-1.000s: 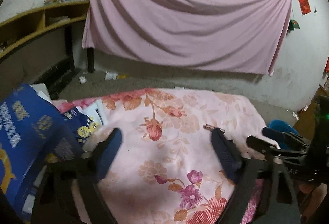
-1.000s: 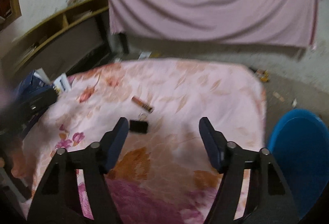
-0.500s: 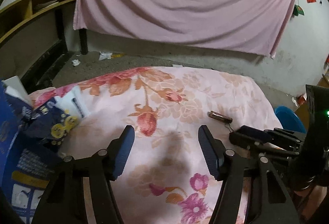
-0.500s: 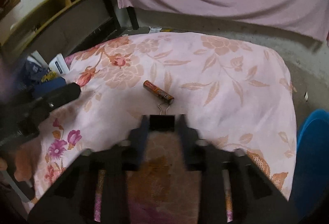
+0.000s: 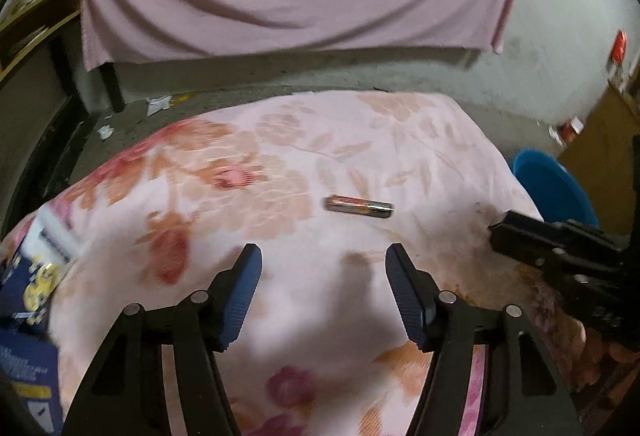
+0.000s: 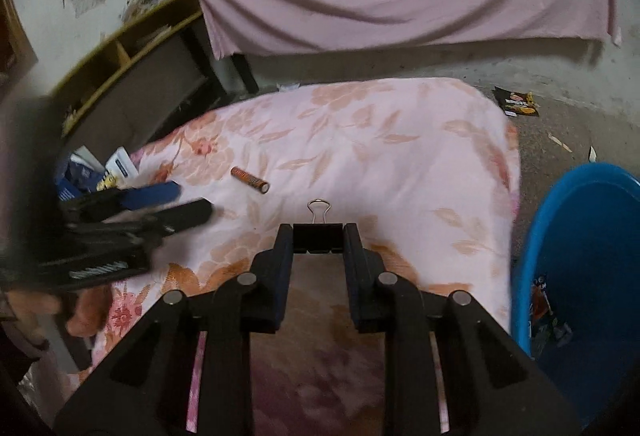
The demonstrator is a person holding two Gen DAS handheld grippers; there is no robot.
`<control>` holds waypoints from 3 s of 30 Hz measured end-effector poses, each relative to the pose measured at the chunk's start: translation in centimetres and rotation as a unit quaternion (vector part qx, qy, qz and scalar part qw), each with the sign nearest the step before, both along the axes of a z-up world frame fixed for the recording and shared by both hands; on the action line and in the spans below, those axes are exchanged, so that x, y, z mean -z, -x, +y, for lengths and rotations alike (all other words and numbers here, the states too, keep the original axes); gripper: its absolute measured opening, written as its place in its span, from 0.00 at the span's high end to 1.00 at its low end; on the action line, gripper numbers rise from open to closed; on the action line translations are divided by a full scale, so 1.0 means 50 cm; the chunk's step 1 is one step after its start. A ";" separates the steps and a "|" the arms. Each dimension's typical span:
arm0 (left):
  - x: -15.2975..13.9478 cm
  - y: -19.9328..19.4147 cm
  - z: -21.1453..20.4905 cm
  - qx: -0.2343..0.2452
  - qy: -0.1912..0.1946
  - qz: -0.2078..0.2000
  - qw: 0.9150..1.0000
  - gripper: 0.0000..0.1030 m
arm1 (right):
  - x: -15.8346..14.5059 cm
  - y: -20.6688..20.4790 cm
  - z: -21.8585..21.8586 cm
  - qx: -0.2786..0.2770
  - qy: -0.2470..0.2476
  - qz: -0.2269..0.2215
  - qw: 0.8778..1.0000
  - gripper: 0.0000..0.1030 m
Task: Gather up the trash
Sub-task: 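Grasp orange battery with left tool while right tool grasps black binder clip, then carry the battery and binder clip over the blue bucket with both tools, then open both tools over the bucket to drop the battery and clip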
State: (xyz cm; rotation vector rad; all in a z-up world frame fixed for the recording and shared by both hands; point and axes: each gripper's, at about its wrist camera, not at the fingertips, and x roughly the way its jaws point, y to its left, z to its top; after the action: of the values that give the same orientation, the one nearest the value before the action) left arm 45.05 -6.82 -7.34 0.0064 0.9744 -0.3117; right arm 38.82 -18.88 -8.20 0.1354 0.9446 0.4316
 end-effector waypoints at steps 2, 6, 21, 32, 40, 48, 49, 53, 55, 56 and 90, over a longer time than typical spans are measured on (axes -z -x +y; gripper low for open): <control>0.010 -0.012 -0.020 0.011 -0.006 0.007 1.000 0.44 | -0.003 0.005 -0.020 0.008 -0.015 -0.004 1.000 0.50; 0.022 -0.038 -0.048 0.021 -0.014 0.011 1.000 0.44 | -0.010 0.007 -0.038 0.015 -0.020 -0.008 1.000 0.50; 0.038 -0.041 -0.098 0.017 -0.043 -0.014 0.999 0.65 | -0.021 0.035 -0.095 0.038 -0.027 -0.036 0.998 0.50; -0.108 0.098 -0.121 0.003 0.061 -0.181 0.982 0.64 | -0.123 0.119 -0.163 0.095 -0.030 -0.200 0.975 0.50; -0.228 0.186 -0.201 0.036 0.076 -0.299 0.951 0.64 | -0.193 0.208 -0.253 0.167 -0.026 -0.337 0.926 0.50; -0.275 0.253 -0.299 0.100 0.064 -0.364 0.924 0.64 | -0.214 0.274 -0.322 0.227 -0.031 -0.393 0.890 0.50; -0.276 0.261 -0.318 0.109 0.062 -0.368 0.921 0.64 | -0.213 0.279 -0.333 0.234 -0.031 -0.395 0.888 0.50; -0.269 0.270 -0.366 0.130 0.059 -0.370 0.918 0.64 | -0.206 0.291 -0.370 0.253 -0.031 -0.387 0.886 0.50; -0.263 0.271 -0.390 0.138 0.056 -0.367 0.918 0.64 | -0.196 0.294 -0.393 0.259 -0.034 -0.374 0.890 0.50; -0.259 0.273 -0.401 0.142 0.055 -0.365 0.919 0.64 | -0.192 0.297 -0.403 0.263 -0.034 -0.368 0.891 0.50; -0.128 0.198 -0.518 0.172 0.058 -0.185 0.966 0.64 | -0.106 0.251 -0.489 0.295 -0.039 -0.219 0.929 0.50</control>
State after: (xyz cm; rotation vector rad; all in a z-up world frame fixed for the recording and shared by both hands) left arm 35.17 -32.72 -0.94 0.1248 0.5784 -0.6629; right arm 26.26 -43.33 -2.92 0.3677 0.4105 -0.0657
